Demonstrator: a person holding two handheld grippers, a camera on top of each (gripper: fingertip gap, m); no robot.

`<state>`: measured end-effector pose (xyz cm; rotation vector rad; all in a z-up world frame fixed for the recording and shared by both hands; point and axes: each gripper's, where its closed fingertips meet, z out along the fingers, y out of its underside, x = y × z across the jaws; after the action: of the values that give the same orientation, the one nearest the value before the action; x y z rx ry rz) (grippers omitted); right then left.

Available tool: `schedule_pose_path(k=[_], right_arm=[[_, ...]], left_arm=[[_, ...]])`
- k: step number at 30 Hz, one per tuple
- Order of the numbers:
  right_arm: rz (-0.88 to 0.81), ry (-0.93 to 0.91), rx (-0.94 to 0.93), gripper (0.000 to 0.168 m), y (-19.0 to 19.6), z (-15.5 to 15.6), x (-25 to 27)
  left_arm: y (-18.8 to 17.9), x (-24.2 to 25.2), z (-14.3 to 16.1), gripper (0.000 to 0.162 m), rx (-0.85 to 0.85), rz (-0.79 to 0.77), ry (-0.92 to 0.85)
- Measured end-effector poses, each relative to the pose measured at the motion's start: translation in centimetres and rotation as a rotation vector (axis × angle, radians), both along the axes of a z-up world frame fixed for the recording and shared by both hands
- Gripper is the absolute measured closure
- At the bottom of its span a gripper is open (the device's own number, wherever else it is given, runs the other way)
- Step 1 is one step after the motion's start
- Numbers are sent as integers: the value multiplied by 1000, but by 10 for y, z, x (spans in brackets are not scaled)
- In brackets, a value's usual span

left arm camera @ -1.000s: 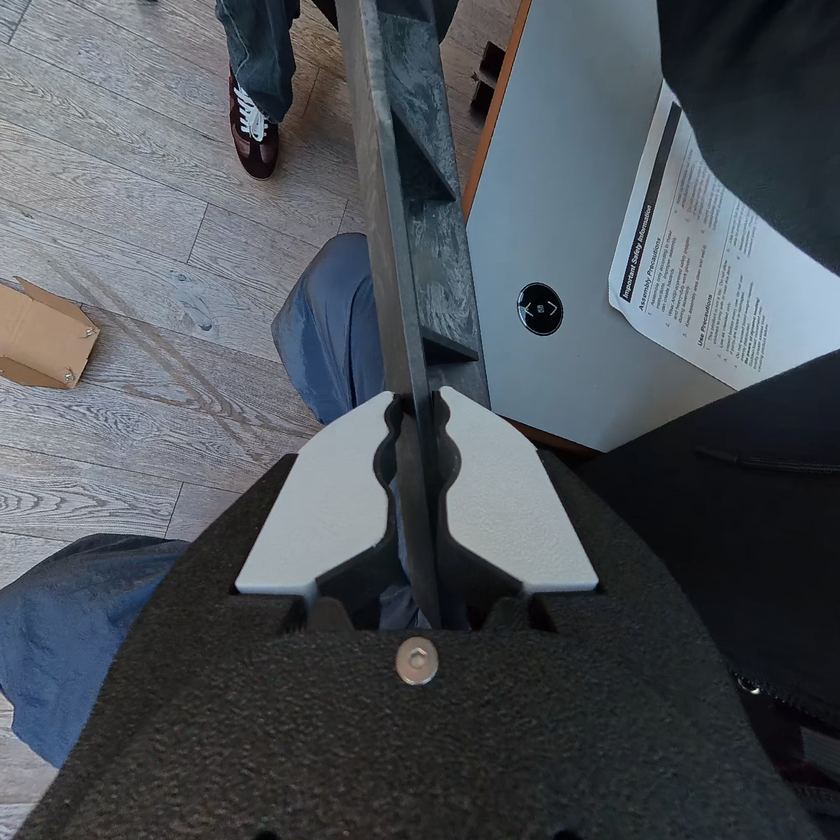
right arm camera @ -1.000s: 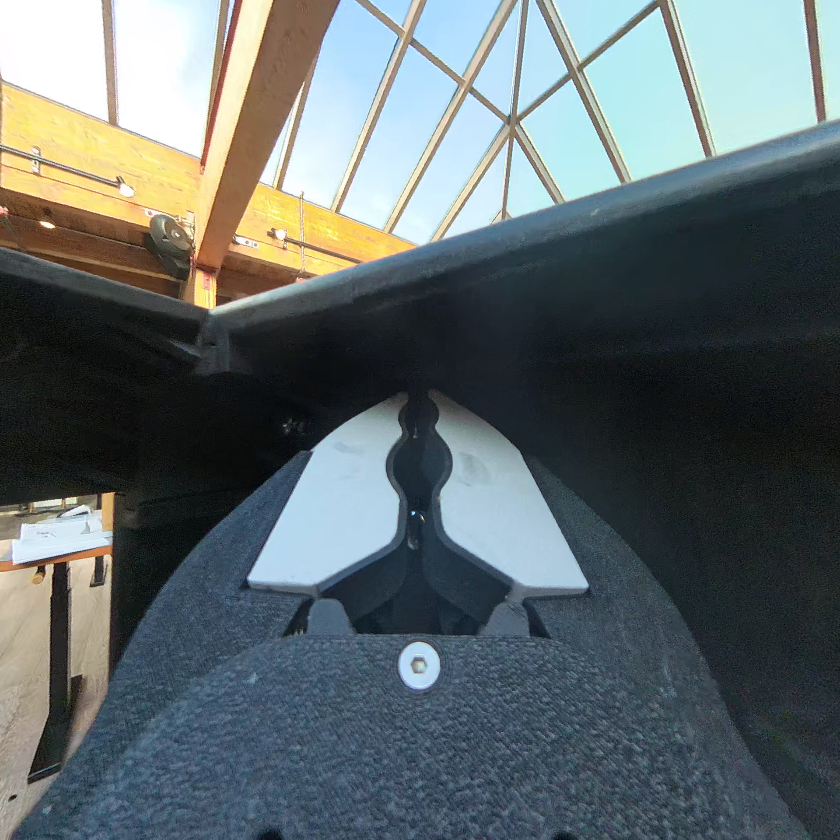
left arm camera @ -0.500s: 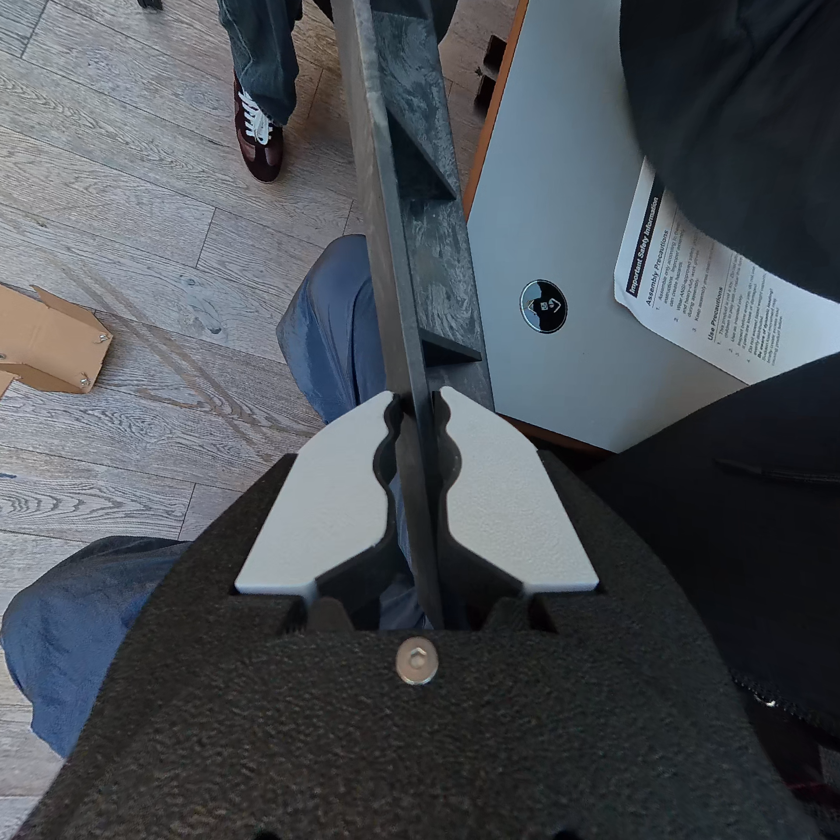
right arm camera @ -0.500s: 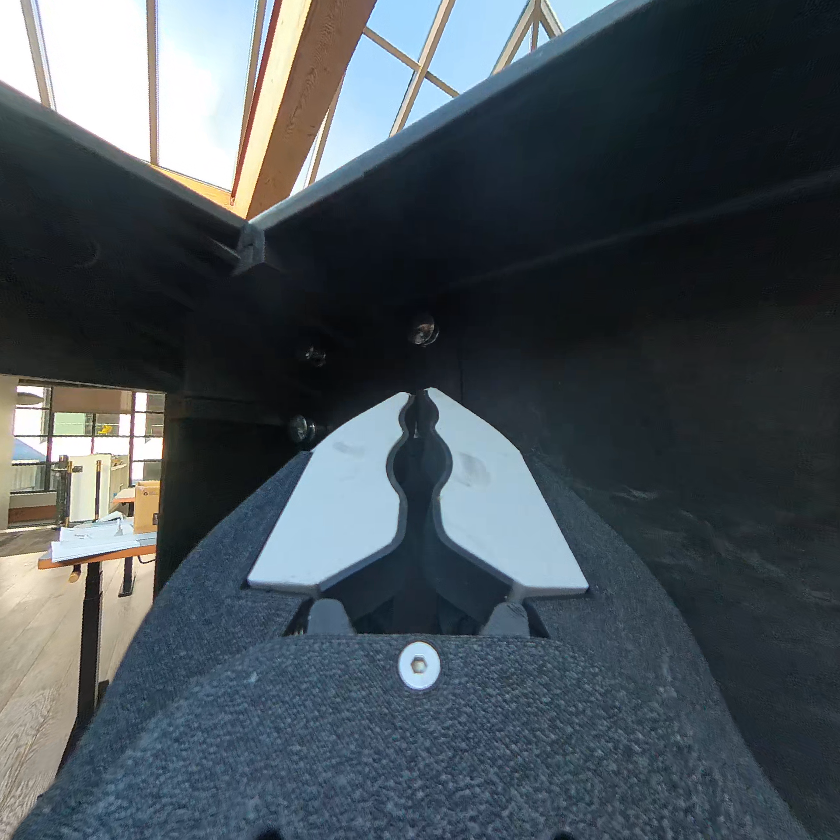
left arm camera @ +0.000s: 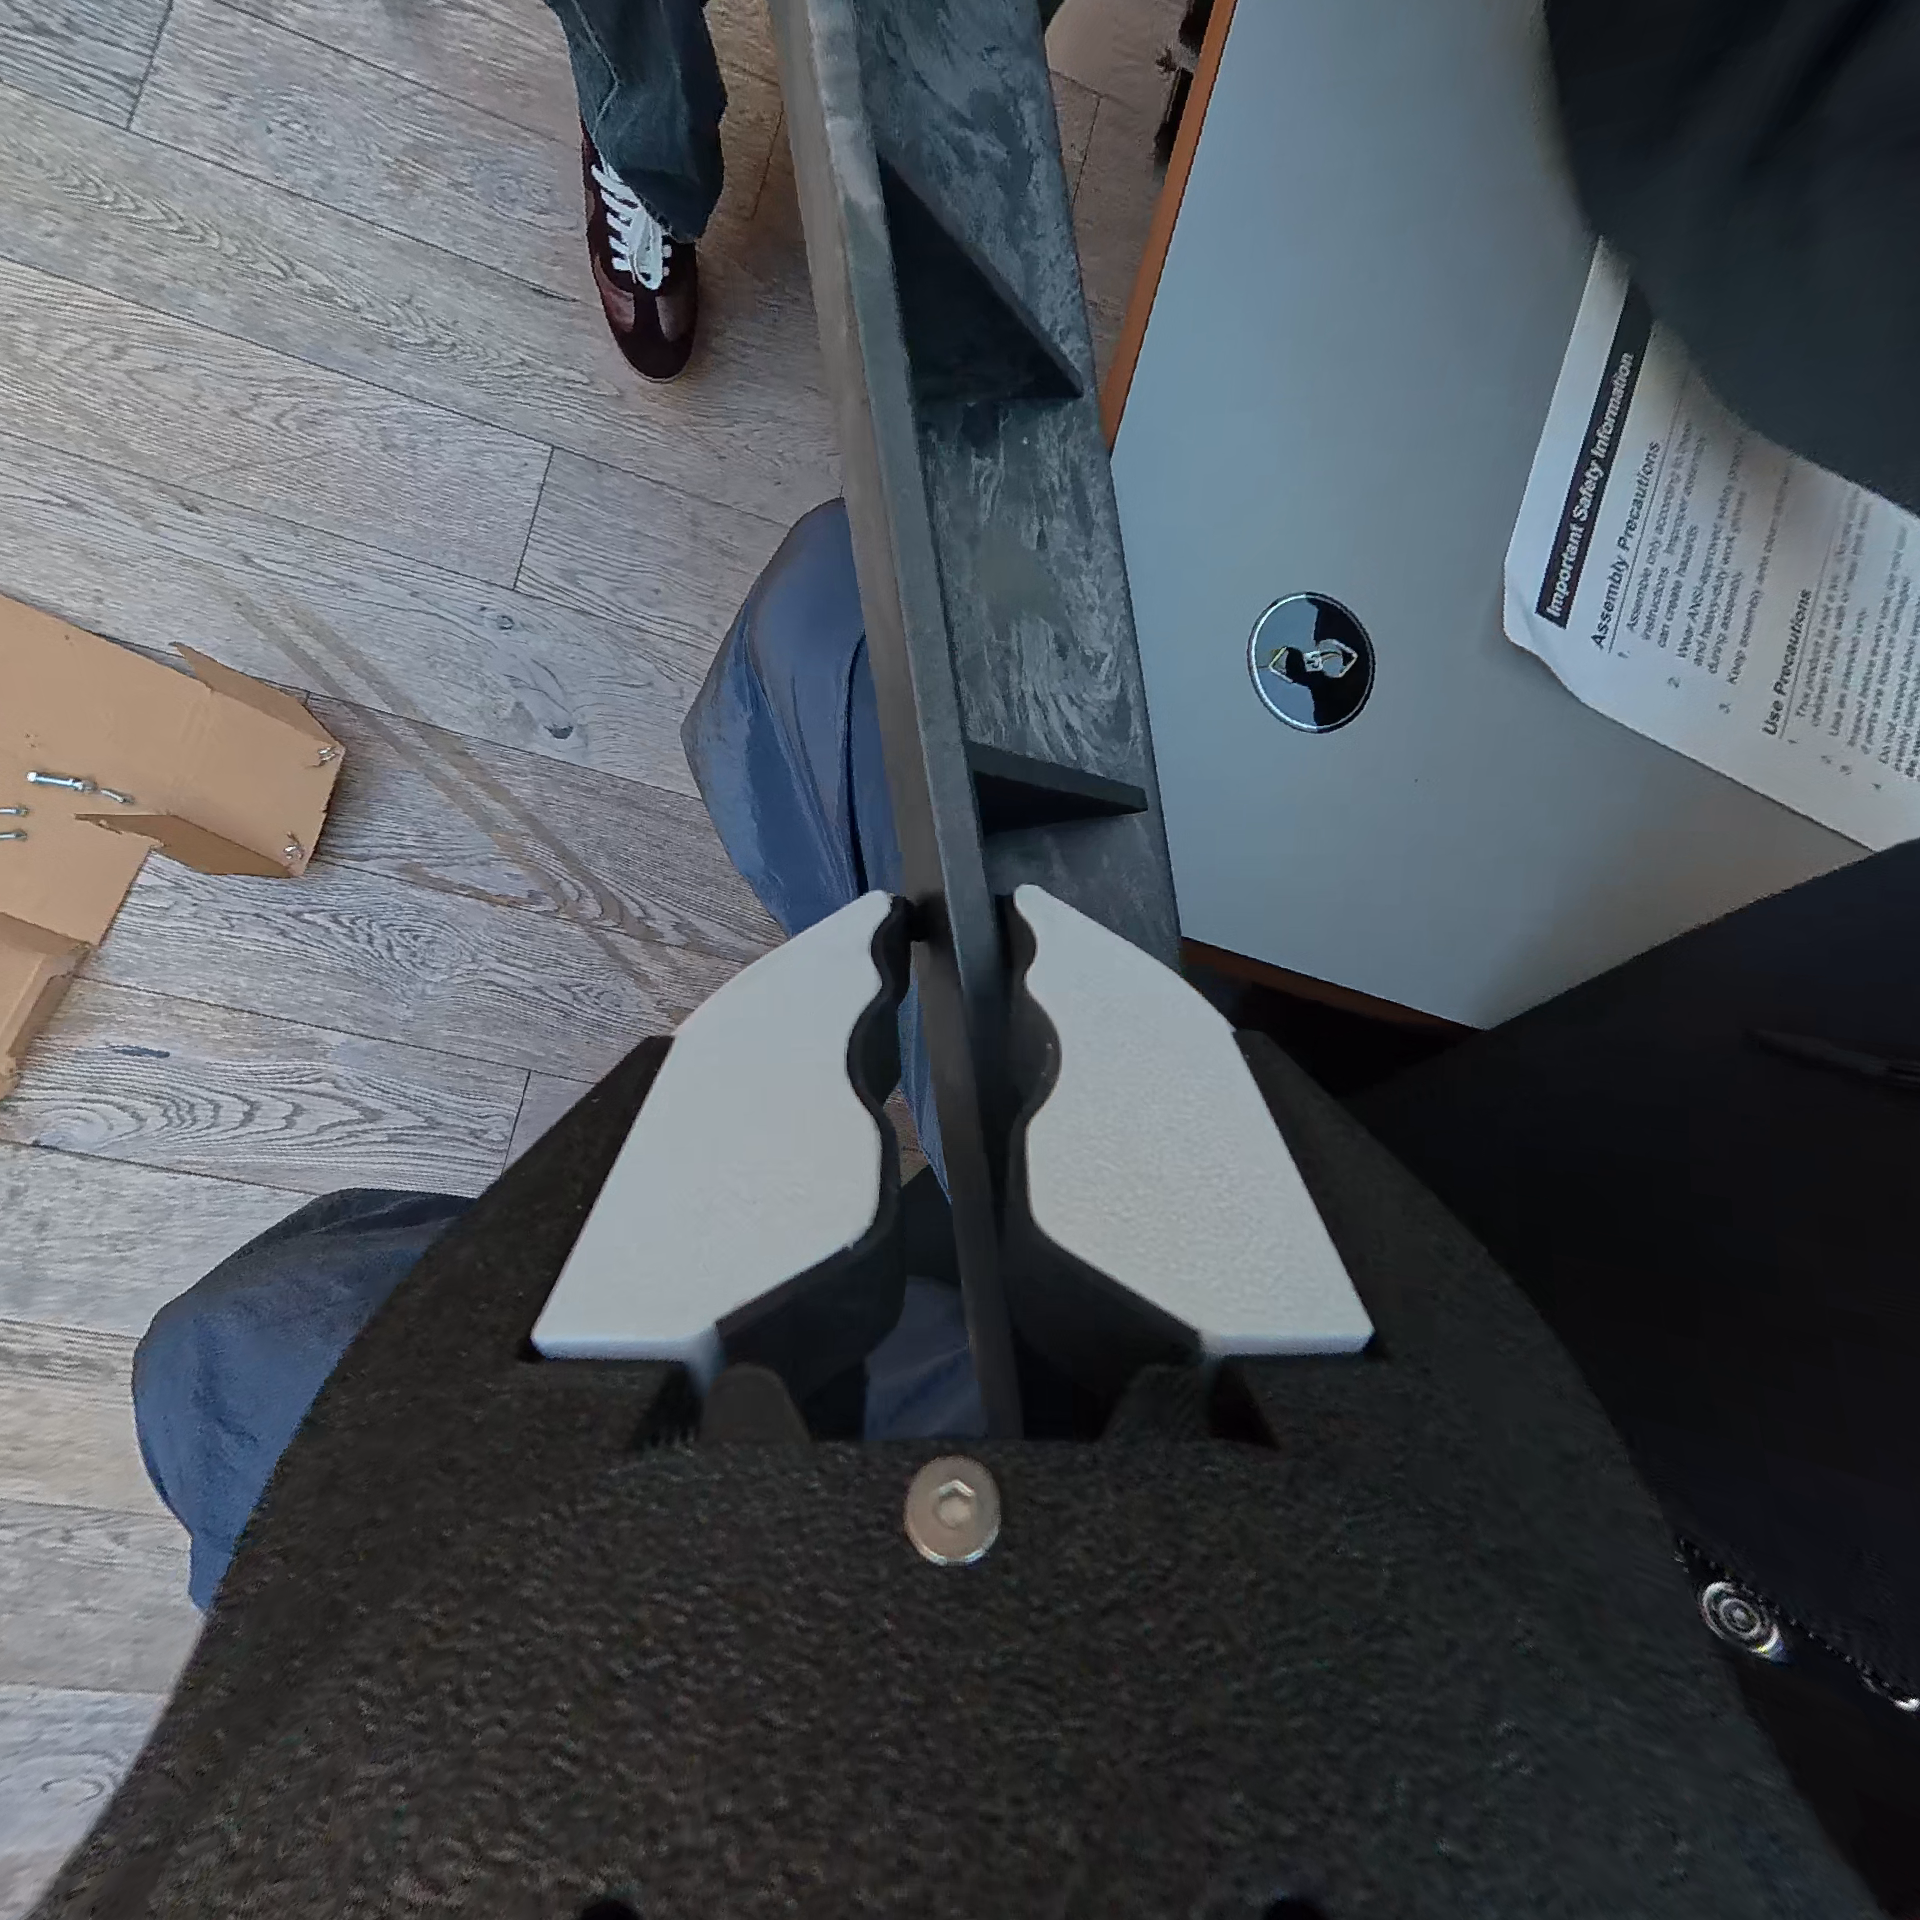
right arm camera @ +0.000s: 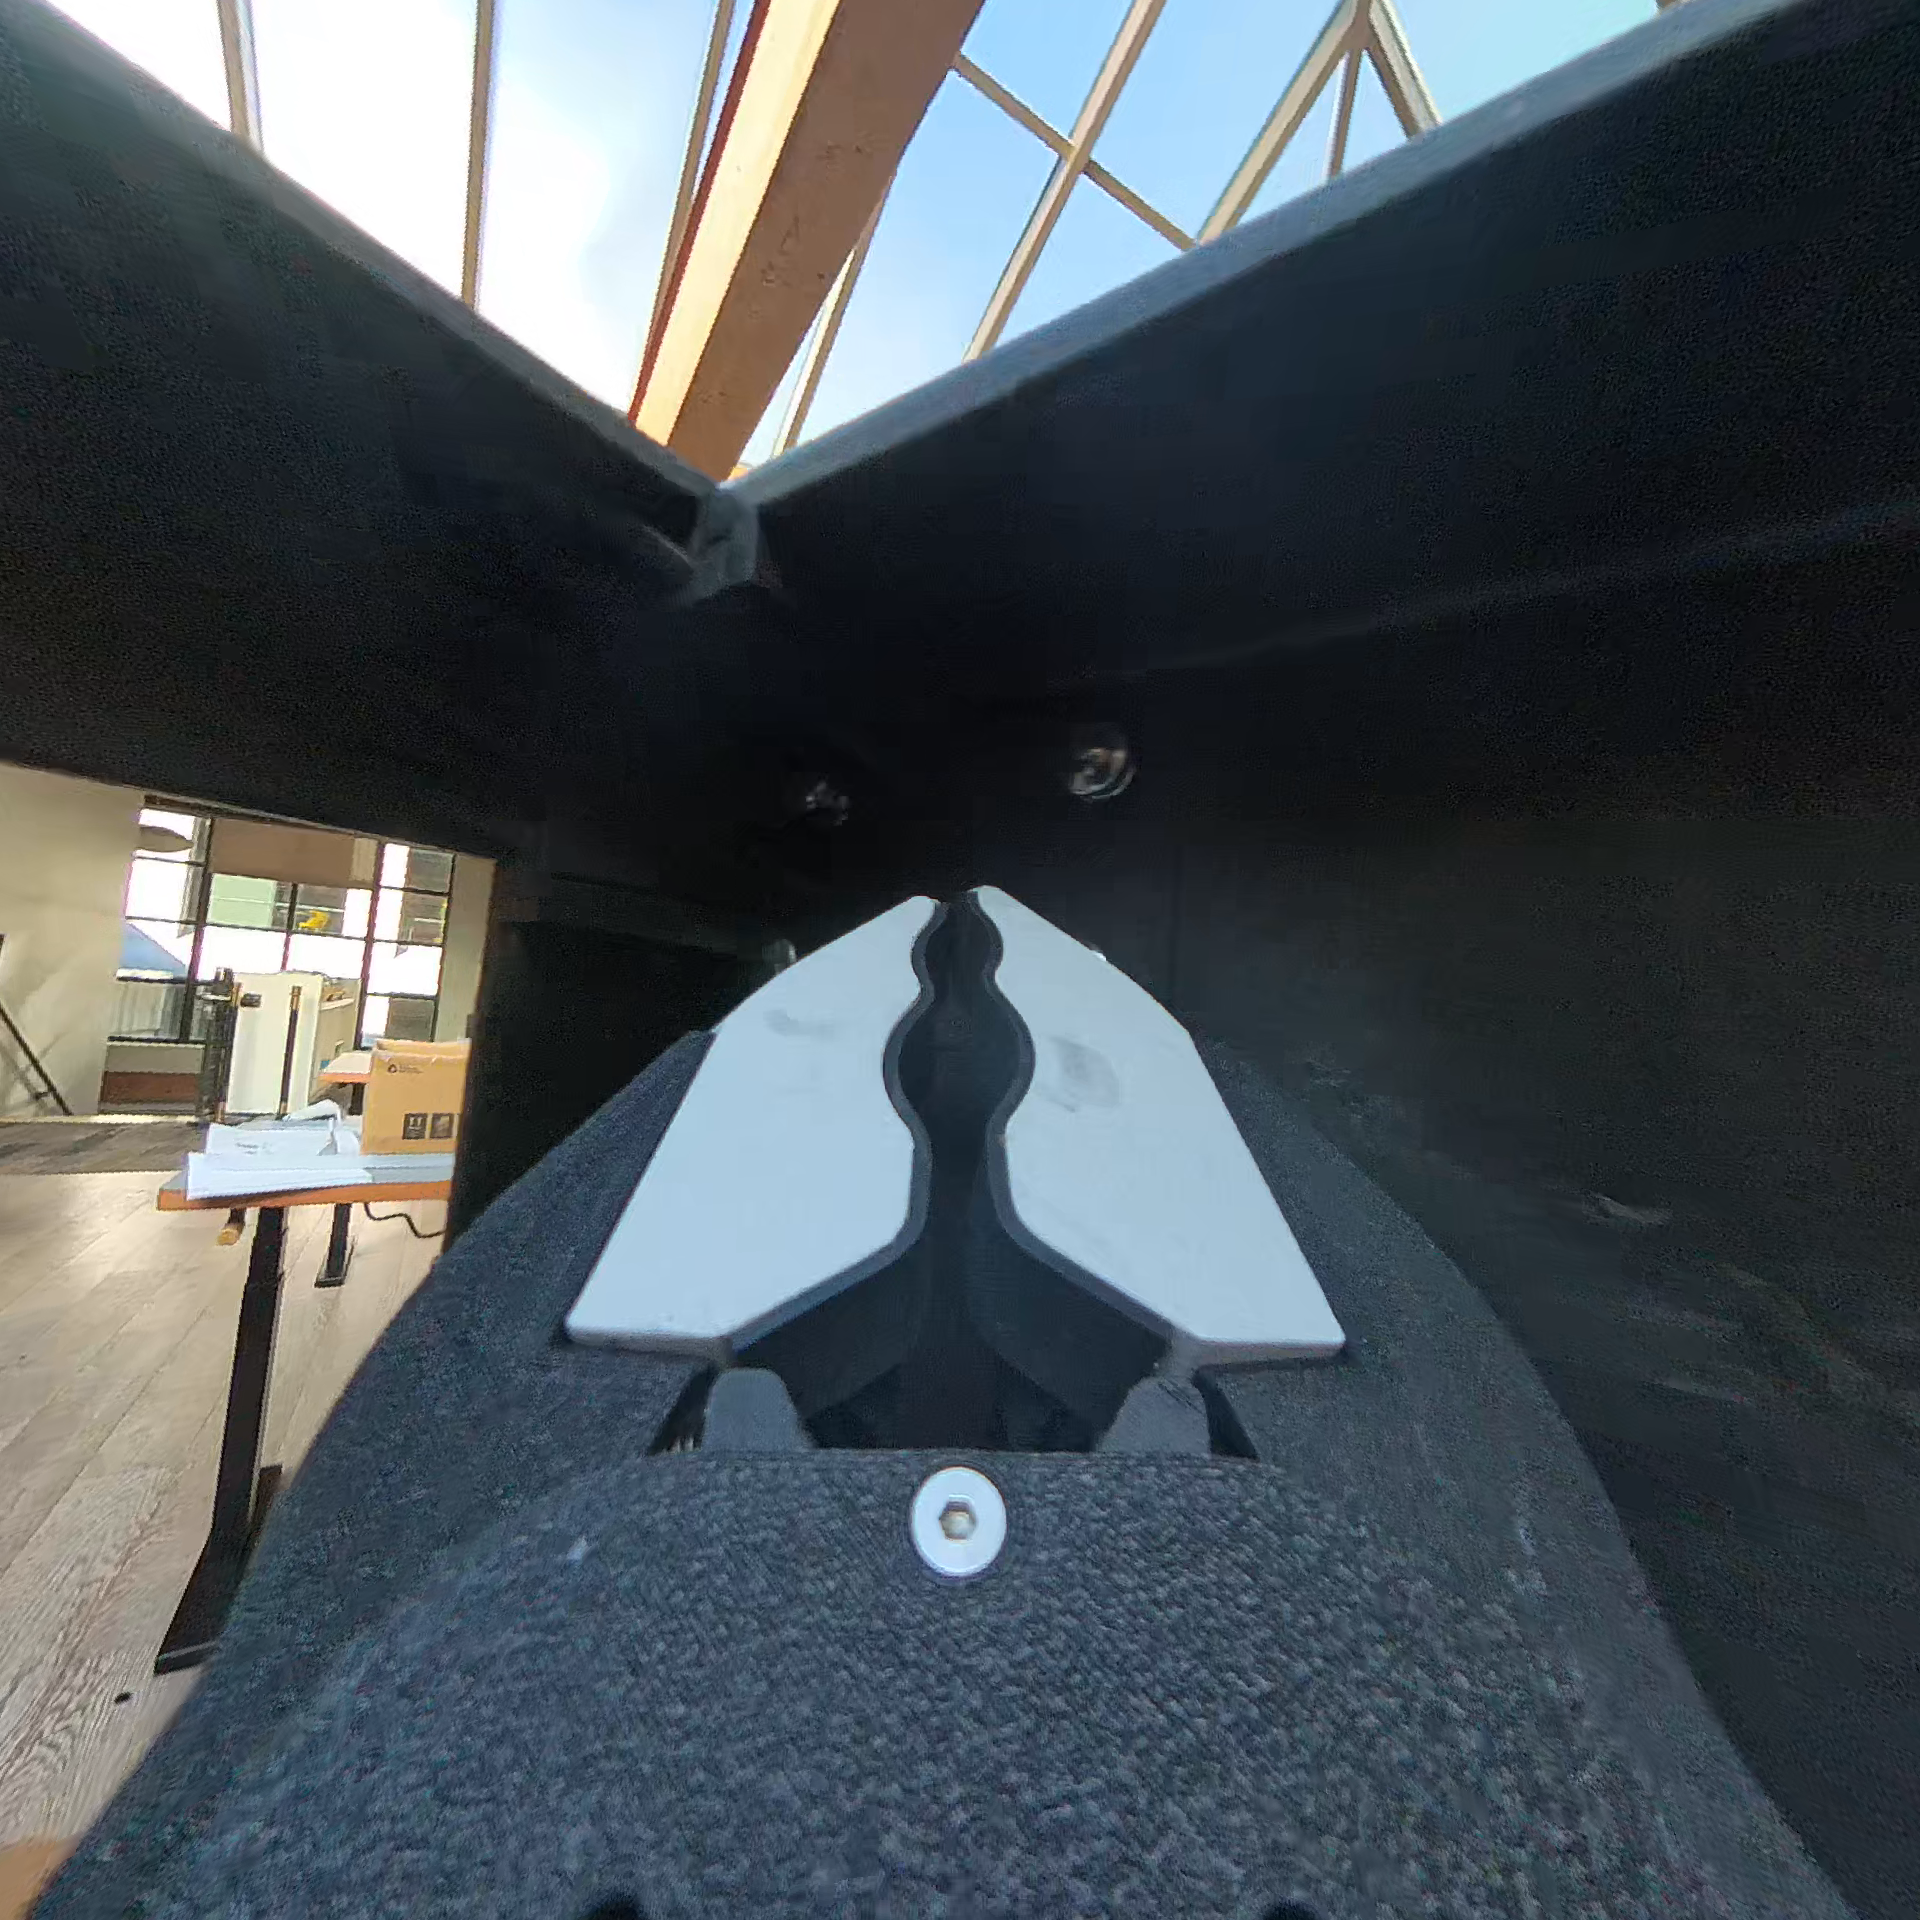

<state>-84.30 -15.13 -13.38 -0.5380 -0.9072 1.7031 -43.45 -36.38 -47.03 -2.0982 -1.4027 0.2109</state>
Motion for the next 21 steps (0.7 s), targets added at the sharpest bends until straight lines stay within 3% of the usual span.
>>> schedule_pose_path(k=[9, 21], right_arm=[[37, -48, 171, 168, -59, -14, -15], [69, -146, 53, 168, -47, -19, -42]], left_arm=[[1, 0, -1, 144, 28, -12, -25], [2, -1, -3, 142, 29, -25, -52]])
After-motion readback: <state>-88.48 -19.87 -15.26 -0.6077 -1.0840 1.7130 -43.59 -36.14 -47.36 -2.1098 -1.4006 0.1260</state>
